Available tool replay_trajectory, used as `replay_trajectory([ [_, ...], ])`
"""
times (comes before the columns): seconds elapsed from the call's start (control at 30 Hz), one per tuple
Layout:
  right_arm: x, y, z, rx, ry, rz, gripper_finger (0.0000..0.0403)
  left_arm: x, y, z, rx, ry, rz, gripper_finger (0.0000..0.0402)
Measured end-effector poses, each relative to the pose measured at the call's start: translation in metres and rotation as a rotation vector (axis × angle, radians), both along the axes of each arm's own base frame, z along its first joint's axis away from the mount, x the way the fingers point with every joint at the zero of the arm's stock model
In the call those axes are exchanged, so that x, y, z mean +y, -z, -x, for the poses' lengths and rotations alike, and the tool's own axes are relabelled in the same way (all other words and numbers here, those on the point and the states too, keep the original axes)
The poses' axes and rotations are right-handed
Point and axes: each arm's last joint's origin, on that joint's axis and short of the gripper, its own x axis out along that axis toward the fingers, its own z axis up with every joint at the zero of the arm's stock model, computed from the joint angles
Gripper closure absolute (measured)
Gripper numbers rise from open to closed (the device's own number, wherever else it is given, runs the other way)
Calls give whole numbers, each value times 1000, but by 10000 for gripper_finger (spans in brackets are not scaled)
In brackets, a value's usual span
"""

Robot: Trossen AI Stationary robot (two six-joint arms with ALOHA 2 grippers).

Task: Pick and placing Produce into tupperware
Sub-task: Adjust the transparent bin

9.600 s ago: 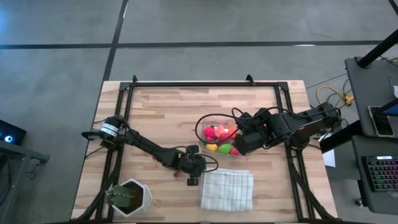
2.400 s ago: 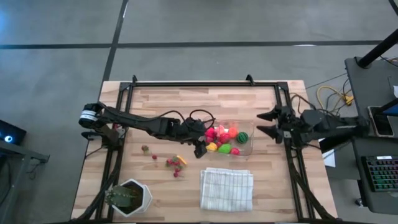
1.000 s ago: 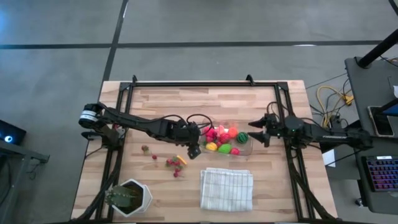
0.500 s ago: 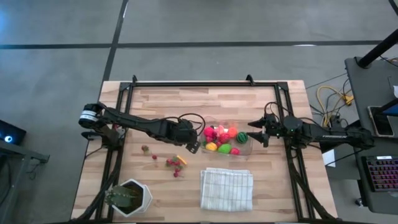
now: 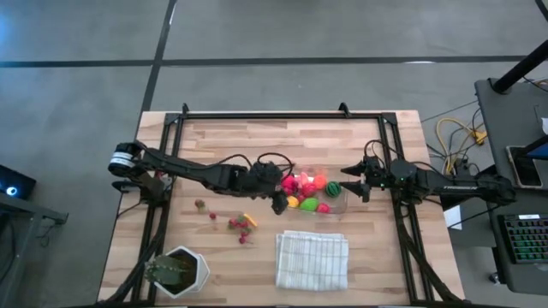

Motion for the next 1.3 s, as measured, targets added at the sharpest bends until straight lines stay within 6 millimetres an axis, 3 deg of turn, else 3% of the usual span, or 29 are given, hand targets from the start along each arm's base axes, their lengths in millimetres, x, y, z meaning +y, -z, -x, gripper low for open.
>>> replay_trajectory([
  [0.23, 0, 0, 0, -1, 0, 1, 74, 33, 7, -2, 49, -121, -97, 171],
  [0.57, 0, 0, 0, -2, 0, 1, 74, 57, 23, -4, 155, -32, -73, 171],
  [0.8, 0, 0, 0, -1, 0, 2, 74, 63, 46, -10, 222, 37, 23, 171],
  [1.3, 0, 0, 0, -1, 0, 2, 74, 60, 50, 16, 515, -3, 90, 171],
])
